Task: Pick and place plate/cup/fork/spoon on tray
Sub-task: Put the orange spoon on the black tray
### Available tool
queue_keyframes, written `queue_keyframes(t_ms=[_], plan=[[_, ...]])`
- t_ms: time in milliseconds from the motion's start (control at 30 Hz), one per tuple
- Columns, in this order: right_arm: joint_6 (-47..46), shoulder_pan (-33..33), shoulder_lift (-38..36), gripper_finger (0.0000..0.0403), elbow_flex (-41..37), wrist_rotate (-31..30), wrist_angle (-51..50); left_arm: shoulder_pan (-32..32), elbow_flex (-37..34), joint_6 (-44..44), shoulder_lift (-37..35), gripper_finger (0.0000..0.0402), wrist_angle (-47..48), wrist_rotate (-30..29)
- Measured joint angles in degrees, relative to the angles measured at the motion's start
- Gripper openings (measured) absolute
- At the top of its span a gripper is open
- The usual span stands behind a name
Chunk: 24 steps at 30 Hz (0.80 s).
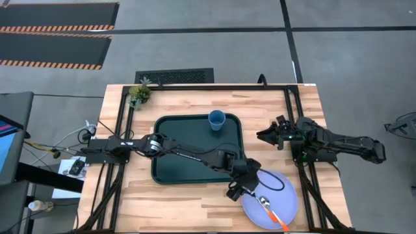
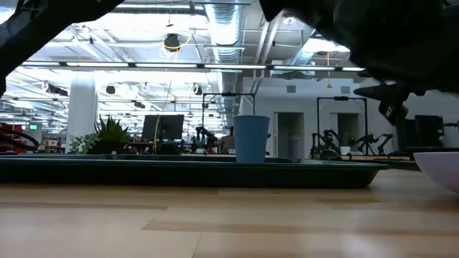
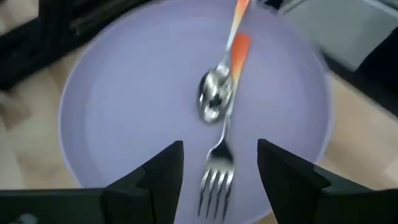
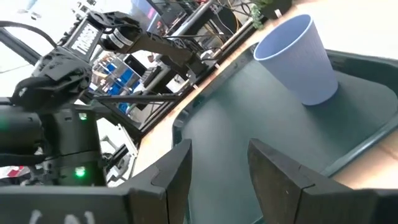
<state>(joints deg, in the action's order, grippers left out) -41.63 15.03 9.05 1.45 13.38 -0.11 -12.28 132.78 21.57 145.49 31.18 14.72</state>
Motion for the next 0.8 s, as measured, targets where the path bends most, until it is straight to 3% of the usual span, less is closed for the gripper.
queue_keyframes(t_ms=[367,500,633,800], plan=[[-2.09,0.0,0.39,0.0181,0.47,3.02,-1.47,0.31,-0.04,-13.3,-1.44,0.019,6.62,-0.57],[-0.62,-0.21,0.42,0.017,4.81,3.72,-12.83,1.19,1.38,-16.35,-7.08,0.019,16.17,-1.45],[4.26,-0.97,1.86,0.0149,13.89,3.11,-23.03,1.96,1.82,-19.65,-16.13,0.019,23.16,-7.73],[5.88,-2.8,9.08,0.0122,24.55,0.77,-42.0,1.96,1.56,-23.87,-24.88,0.019,30.16,-16.99]])
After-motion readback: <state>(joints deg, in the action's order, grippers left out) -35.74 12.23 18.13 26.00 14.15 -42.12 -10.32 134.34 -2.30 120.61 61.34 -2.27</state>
